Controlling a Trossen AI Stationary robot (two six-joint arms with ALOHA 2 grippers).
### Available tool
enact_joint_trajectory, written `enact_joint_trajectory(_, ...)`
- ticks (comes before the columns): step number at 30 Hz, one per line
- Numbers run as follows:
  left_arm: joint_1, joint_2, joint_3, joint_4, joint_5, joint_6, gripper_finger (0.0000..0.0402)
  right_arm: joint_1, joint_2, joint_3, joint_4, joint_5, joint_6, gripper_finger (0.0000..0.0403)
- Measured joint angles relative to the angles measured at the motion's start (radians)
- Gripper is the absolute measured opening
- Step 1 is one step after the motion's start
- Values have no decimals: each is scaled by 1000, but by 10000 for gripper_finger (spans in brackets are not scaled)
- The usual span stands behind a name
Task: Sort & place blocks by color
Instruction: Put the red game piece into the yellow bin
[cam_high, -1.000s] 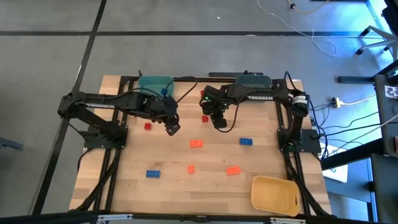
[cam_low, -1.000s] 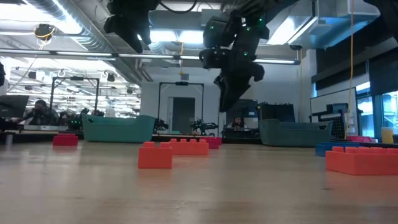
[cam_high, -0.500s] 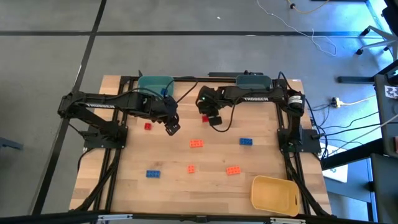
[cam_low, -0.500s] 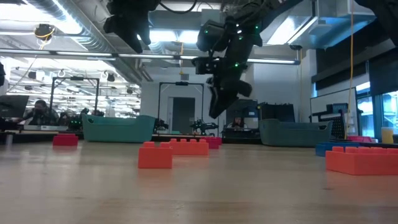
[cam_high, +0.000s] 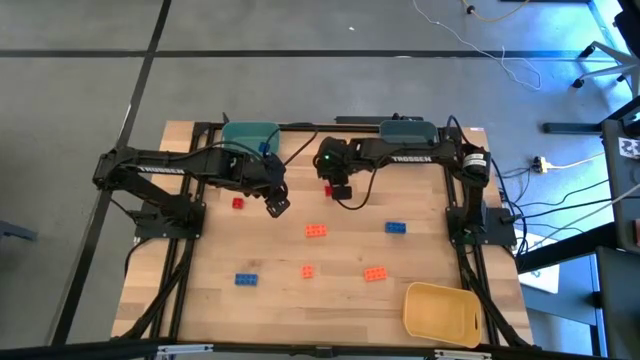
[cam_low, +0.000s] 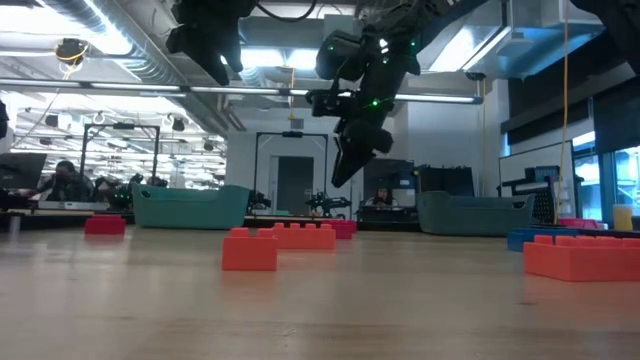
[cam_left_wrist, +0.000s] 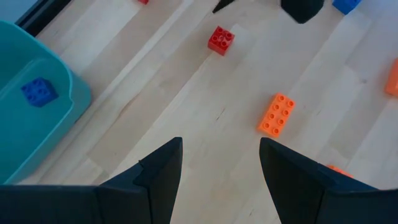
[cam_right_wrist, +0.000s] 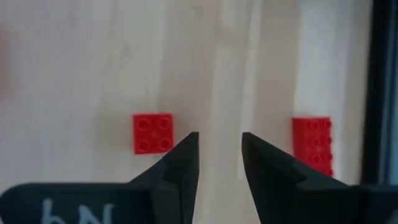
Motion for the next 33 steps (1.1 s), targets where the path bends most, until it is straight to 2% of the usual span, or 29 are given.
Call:
enact_joint_trajectory(3,0,0,0,0,0,0,208,0,0,0,-7,-126,-12,123)
enact_joint_trajectory(6,0,0,0,1,0,0,208,1,0,0,-6,-184,-27,123)
enact_joint_trajectory(21,0,0,0,1,0,0,208,-15,4,0,-22,-204,-28,123)
enact_joint_trajectory(33,0,0,0,3,0,0,208,-15,72,0,-31,-202,-29,123)
